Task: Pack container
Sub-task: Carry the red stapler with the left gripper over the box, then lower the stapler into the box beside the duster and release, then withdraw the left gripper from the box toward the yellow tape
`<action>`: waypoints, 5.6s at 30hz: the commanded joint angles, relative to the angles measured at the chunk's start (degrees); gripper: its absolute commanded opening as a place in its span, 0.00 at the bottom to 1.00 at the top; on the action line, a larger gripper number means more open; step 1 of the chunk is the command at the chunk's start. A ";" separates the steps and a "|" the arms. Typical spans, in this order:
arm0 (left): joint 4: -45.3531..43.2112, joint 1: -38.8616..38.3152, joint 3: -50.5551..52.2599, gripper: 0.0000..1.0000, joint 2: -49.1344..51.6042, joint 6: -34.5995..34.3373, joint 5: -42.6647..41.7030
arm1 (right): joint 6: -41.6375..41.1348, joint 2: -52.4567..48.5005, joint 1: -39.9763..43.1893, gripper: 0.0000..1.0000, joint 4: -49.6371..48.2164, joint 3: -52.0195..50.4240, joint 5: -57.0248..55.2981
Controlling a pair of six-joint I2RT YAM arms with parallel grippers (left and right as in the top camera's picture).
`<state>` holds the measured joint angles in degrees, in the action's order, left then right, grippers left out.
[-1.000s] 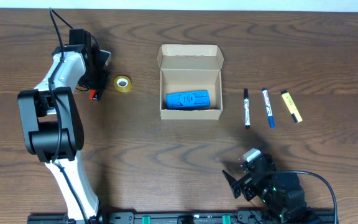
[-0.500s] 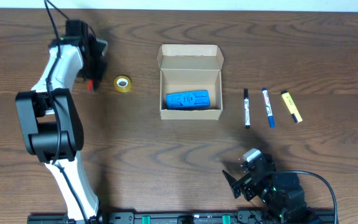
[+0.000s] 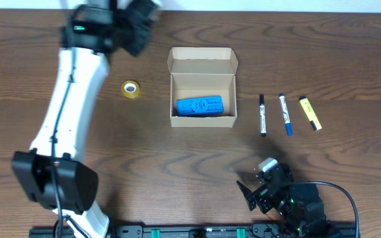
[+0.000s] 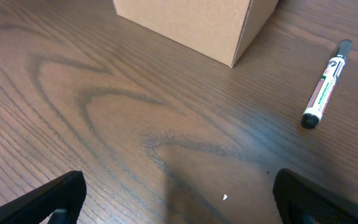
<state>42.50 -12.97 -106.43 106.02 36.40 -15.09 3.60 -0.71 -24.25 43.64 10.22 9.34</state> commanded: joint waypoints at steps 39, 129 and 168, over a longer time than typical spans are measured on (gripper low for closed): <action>8.20 -15.54 0.31 0.06 20.09 29.18 1.16 | 0.76 0.33 -0.59 0.99 0.07 -0.52 -0.15; 5.51 2.23 -0.74 0.59 -3.54 -7.26 -2.56 | 0.79 0.33 -0.59 0.99 0.07 -0.52 -0.15; 16.83 14.75 0.00 0.85 10.08 -13.84 7.48 | 0.76 0.33 -0.59 0.99 0.07 -0.52 -0.13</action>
<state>59.55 1.74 -106.59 113.23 21.21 -5.85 3.60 -0.71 -24.25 43.64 10.22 9.34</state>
